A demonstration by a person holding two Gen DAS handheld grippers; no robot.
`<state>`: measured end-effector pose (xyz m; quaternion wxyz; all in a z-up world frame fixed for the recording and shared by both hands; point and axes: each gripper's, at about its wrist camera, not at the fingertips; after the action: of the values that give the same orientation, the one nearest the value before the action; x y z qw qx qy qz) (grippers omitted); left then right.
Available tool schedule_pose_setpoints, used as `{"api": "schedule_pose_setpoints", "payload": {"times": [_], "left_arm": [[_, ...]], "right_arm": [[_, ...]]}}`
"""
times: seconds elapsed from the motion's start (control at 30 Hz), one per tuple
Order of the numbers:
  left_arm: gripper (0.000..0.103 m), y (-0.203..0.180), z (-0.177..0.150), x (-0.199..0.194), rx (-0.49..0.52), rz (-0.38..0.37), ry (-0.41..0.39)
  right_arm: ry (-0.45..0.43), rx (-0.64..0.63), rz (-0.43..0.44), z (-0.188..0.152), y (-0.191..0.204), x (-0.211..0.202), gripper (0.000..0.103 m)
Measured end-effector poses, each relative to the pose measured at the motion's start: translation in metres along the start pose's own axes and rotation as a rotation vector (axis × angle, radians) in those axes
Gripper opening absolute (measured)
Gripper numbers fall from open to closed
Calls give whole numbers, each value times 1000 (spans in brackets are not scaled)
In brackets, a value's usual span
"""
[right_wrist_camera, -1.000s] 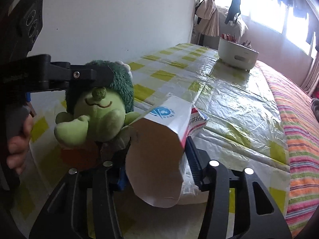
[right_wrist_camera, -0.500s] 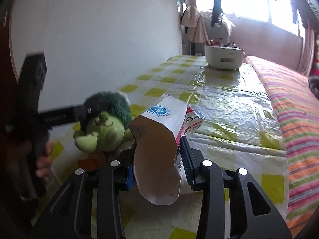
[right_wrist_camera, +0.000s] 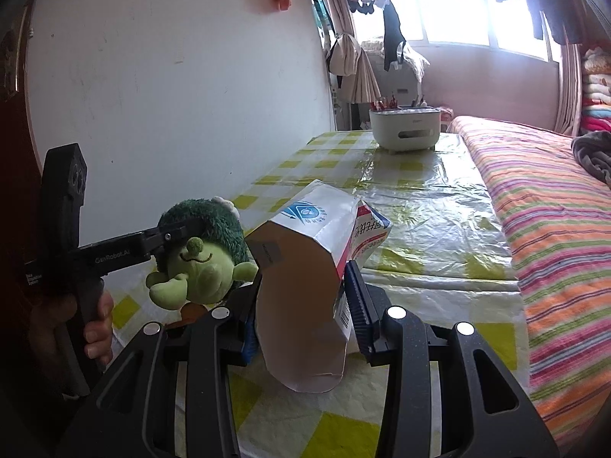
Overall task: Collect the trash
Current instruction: 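Carry the green plush and white carton toward the white bin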
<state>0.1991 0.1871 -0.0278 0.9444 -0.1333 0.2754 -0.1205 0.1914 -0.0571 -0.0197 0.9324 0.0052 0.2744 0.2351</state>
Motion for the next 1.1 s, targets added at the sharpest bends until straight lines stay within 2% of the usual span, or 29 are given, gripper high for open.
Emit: {"api": "schedule_pose_setpoints", "payload": {"times": [0.57, 1.1], "left_arm": [[54, -39, -7, -21, 36, -79, -22], [54, -86, -22, -27, 98, -179, 7]], "right_arm": [[-28, 71, -23, -17, -27, -45, 38], [-85, 142, -59, -34, -56, -92, 39]]}}
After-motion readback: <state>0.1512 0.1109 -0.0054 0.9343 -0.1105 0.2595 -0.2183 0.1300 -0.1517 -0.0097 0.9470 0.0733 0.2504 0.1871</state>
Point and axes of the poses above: each gripper's, at about its wrist camera, not at the fingertips, and x roughly the way its jaws point, y to its left, z to its top, and after that the axes turned 5 degrees about -z, right-handed
